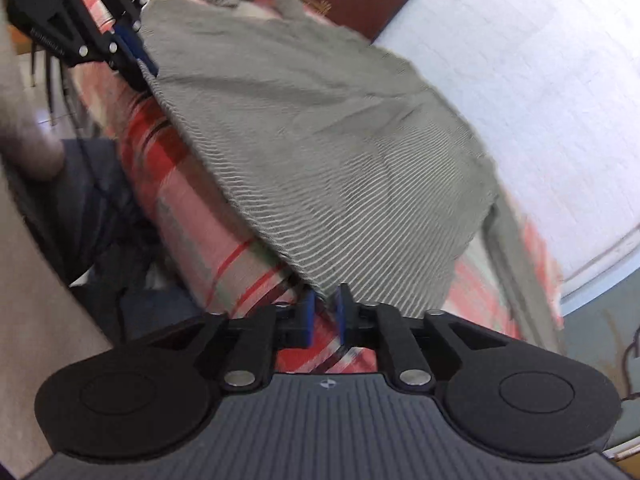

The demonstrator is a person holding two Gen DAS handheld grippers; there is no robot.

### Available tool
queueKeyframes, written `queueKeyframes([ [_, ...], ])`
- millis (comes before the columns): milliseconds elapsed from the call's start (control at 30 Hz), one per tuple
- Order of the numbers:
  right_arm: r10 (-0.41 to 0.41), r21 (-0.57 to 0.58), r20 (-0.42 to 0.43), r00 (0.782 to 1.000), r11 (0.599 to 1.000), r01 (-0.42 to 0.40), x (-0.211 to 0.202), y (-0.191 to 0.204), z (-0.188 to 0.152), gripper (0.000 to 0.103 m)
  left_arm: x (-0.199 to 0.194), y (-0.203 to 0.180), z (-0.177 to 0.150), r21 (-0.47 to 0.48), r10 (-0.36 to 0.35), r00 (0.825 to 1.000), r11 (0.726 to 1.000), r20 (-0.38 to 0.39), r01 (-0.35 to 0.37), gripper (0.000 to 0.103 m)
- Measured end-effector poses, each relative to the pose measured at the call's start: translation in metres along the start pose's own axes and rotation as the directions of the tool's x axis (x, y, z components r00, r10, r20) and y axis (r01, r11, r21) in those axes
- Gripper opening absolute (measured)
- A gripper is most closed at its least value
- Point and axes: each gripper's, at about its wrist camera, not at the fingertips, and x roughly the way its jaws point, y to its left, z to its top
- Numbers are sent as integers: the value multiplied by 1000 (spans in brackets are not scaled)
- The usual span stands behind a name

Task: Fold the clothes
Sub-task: 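Lift the shirt with both grippers and lay it lengthwise along the bed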

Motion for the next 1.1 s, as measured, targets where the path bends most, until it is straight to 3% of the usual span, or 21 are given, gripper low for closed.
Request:
queueKeyframes([
  [33,23,26,-3,1000,999,-23,-2,-4,-2,17,-5,5,-3,-26,-7,1000,1000,1,7,35],
  [100,87,124,3,996,988,-87,-5,-17,-7,36,-19,18,-8,-95,-6,1000,995,12,7,44],
  [133,110,193,26,994,975,-113,-10,-25,-12,40,-27,27,-10,-137,19,999,990,30,-15,51],
  [233,135,422,106,985,891,-167,-17,-56,-22,47,-46,62,-16,-294,123,989,951,76,-96,62],
  [300,125,560,167,978,804,-199,-16,-77,-29,51,-52,92,-21,-421,215,973,893,87,-160,63],
  [400,115,685,222,968,688,-239,-10,-99,-38,52,-41,139,-40,-597,306,952,767,16,-236,63],
  [467,92,722,218,971,654,-224,-10,-105,-45,53,-34,168,-52,-692,345,938,668,-36,-273,63],
  [533,63,754,188,980,630,-185,-6,-109,-51,60,-24,184,-63,-740,316,947,623,-57,-252,63],
  [633,49,804,147,988,577,-148,5,-122,-58,63,-13,191,-69,-747,284,956,620,-73,-241,63],
  [700,57,830,132,990,540,-142,11,-126,-67,63,-4,192,-71,-729,281,955,634,-90,-256,63],
  [833,88,849,161,983,495,-183,24,-129,-71,65,7,191,-77,-734,270,958,630,-99,-253,63],
  [867,113,848,175,978,487,-208,25,-129,-69,65,7,191,-77,-741,258,962,627,-91,-239,55],
  [900,139,847,189,972,478,-233,27,-129,-68,50,6,192,-78,-749,247,966,624,-83,-224,32],
  [933,164,845,203,965,468,-257,28,-129,-66,32,6,192,-78,-755,235,969,621,-75,-209,1],
  [967,186,845,213,959,458,-276,29,-129,-65,5,4,192,-78,-765,227,972,614,-65,-194,0],
  [1033,181,841,228,957,458,-287,20,-131,-63,4,-8,188,-80,-781,247,968,596,-44,-187,0],
  [1100,158,839,222,962,471,-271,7,-133,-63,4,-23,181,-79,-772,281,959,603,-34,-204,0],
])
